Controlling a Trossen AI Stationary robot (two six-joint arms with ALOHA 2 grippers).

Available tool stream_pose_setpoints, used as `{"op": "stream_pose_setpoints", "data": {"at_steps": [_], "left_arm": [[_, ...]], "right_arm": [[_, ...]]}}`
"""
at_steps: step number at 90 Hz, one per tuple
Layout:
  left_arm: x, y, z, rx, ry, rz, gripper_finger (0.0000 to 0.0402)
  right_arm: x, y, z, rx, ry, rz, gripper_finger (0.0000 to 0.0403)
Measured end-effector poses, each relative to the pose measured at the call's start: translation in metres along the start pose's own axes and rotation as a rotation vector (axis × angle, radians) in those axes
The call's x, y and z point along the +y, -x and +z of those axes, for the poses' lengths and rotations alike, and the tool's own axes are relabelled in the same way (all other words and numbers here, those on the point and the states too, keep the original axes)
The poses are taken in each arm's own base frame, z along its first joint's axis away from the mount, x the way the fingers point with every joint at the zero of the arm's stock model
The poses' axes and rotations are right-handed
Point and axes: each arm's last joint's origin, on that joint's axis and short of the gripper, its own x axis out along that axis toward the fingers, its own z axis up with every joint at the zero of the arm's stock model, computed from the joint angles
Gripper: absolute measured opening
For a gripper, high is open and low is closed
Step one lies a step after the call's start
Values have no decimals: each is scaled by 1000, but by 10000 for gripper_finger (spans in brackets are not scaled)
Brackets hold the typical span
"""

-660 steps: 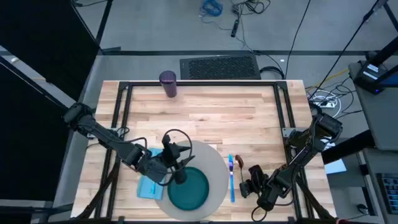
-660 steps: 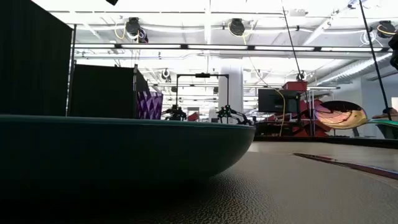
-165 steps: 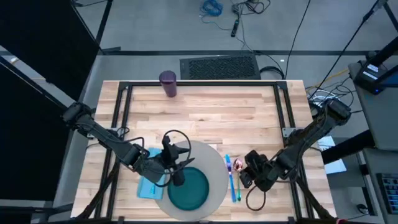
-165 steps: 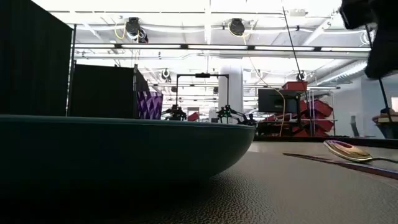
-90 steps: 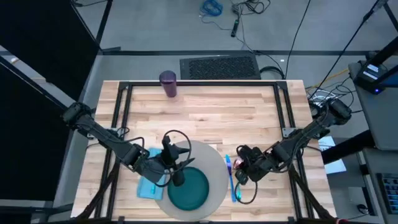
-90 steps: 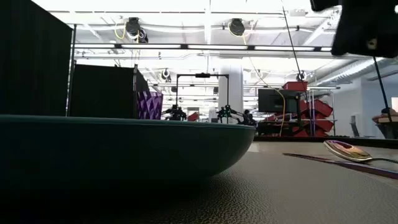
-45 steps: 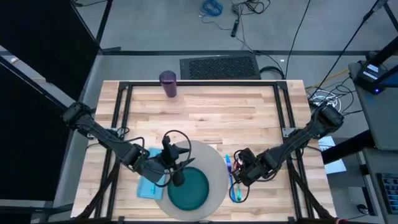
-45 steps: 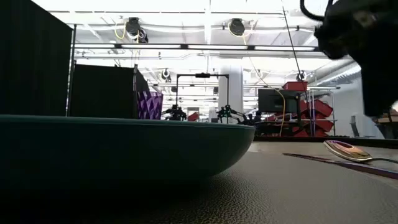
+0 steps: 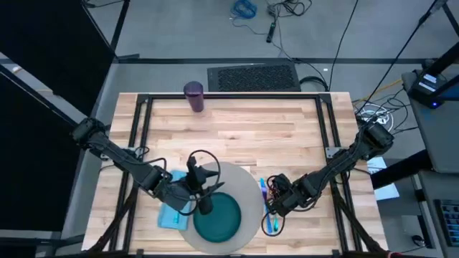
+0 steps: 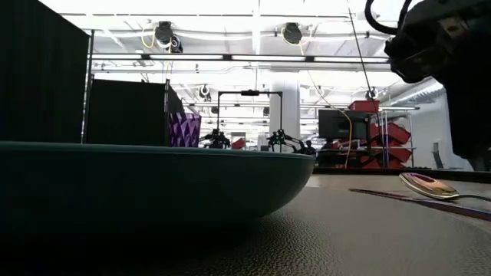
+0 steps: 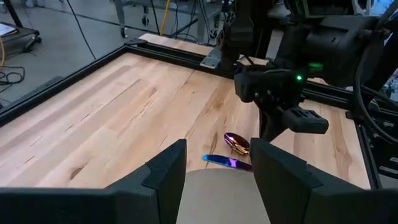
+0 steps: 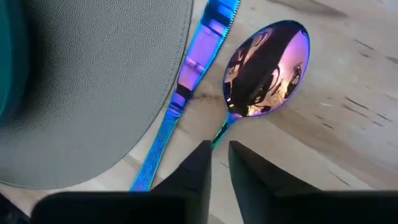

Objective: Set table place
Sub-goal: Put the blue spoon to the right of the blue table knife

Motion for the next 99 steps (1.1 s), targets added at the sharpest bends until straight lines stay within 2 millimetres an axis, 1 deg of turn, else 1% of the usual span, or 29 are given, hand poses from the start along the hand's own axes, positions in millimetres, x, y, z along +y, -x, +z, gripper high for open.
{"op": "stream_pose_setpoints", "data": {"at_steps": [14,26,50,99], "left_arm": [[0,0,0,0,1,0,162],[0,0,0,0,1,0,162],[0,0,0,-1,1,-1,162],[0,0,0,-2,2,0,162]], "right_arm": [[1,0,0,0,-6,6,99],[1,-1,0,1,-34,10,111],[4,-15,-3,1,-58,-3,100],[5,-15,-3,-1,-64,2,98]]}}
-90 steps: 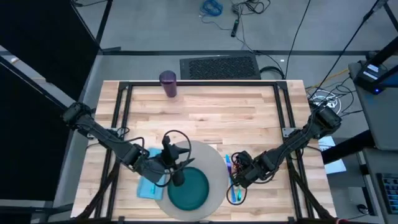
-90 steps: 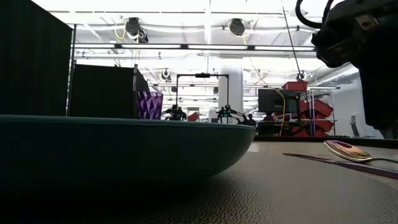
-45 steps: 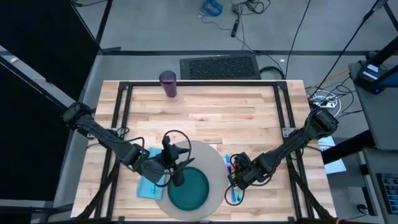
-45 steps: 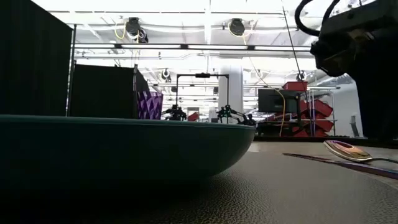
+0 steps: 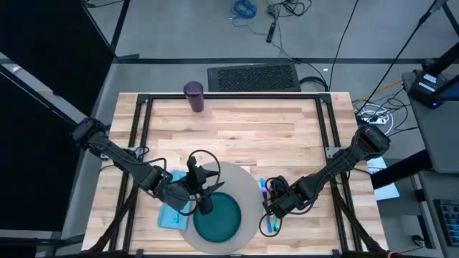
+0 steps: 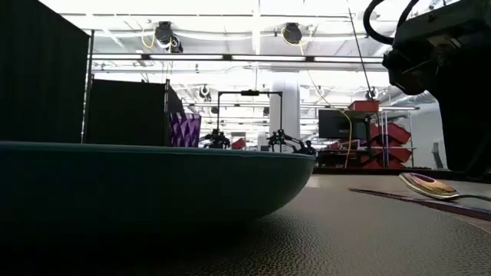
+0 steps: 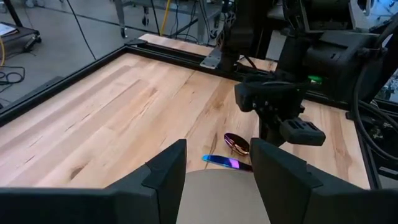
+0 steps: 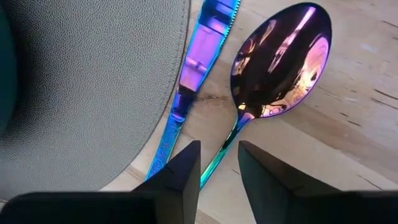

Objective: Set table place
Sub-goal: Put the blue spoon to the right of the blue table knife

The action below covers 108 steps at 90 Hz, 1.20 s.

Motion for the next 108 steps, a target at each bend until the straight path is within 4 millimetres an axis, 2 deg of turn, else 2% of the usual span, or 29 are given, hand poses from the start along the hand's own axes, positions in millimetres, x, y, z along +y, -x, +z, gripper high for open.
{"op": "stream_pose_setpoints", "data": {"at_steps": [48,85,108], "left_arm": [[0,0,0,0,0,0,162],[0,0,0,0,0,0,162],[0,0,0,0,0,0,162]], "right_arm": [[0,0,0,-3,-2,0,98],[-1,1,-9,-29,-55,9,98],[-2,-15,-12,-19,-51,-40,98]]}}
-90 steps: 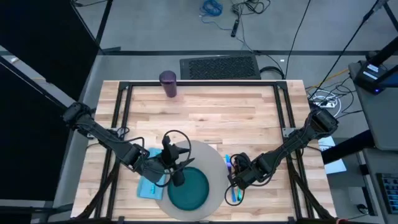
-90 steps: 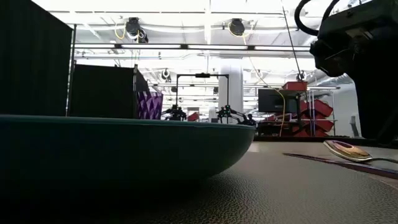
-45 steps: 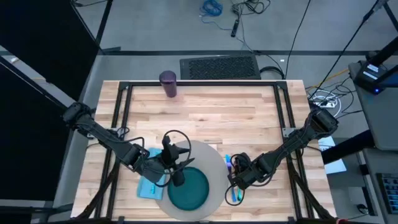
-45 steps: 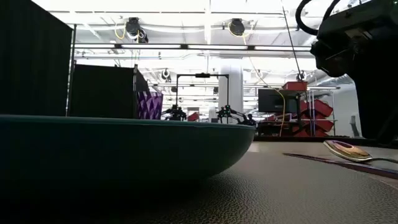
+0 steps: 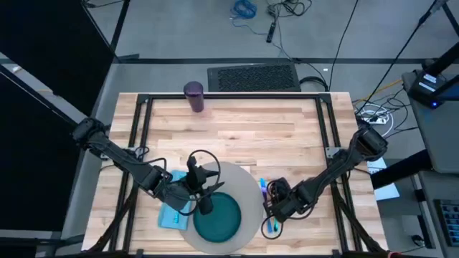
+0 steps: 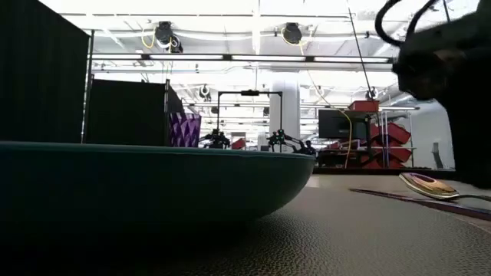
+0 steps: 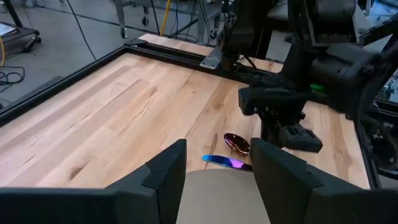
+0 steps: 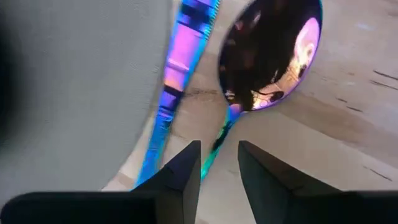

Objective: Set table place
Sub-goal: Put the blue spoon to the right of the blue table knife

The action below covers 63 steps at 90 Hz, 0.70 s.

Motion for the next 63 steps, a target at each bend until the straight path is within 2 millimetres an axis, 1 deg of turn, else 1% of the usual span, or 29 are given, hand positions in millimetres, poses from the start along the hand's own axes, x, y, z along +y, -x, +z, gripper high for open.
{"op": "stream_pose_setpoints", "data": {"at_steps": [14,63], "left_arm": [[0,0,0,0,0,0,162],[0,0,0,0,0,0,162]], "right_arm": [[4,-5,-2,9,-4,26,98],[2,-5,-2,22,-34,1,98]]}}
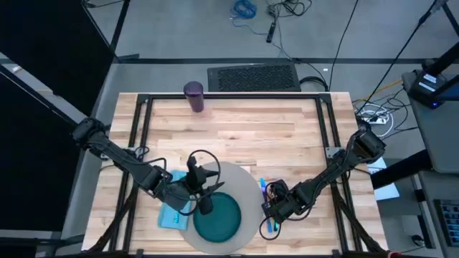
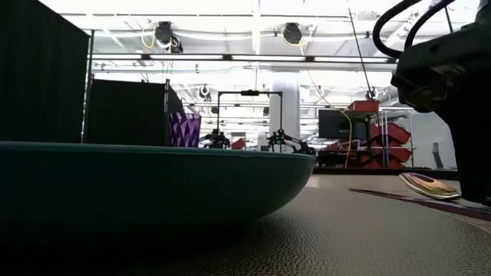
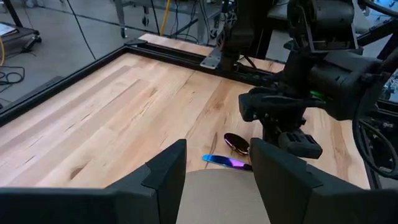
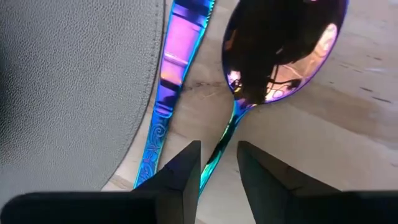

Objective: Set table place
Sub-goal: Put the blue spoon to the right of the blue table knife

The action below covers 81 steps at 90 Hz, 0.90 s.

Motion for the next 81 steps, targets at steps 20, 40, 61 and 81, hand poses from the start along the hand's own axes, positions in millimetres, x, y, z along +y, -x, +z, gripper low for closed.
{"op": "stream_pose_setpoints", "data": {"at_steps": [20,40,61,81], "left_arm": [[0,0,0,0,0,0,162],[0,0,0,0,0,0,162],[0,0,0,0,0,0,162],[0,0,0,0,0,0,162]], "right_arm": [[0,0,0,0,-8,-1,98],[0,0,0,1,-14,-2,98],[0,0,0,2,-8,-3,98],[0,8,1,6,23,18,98]]}}
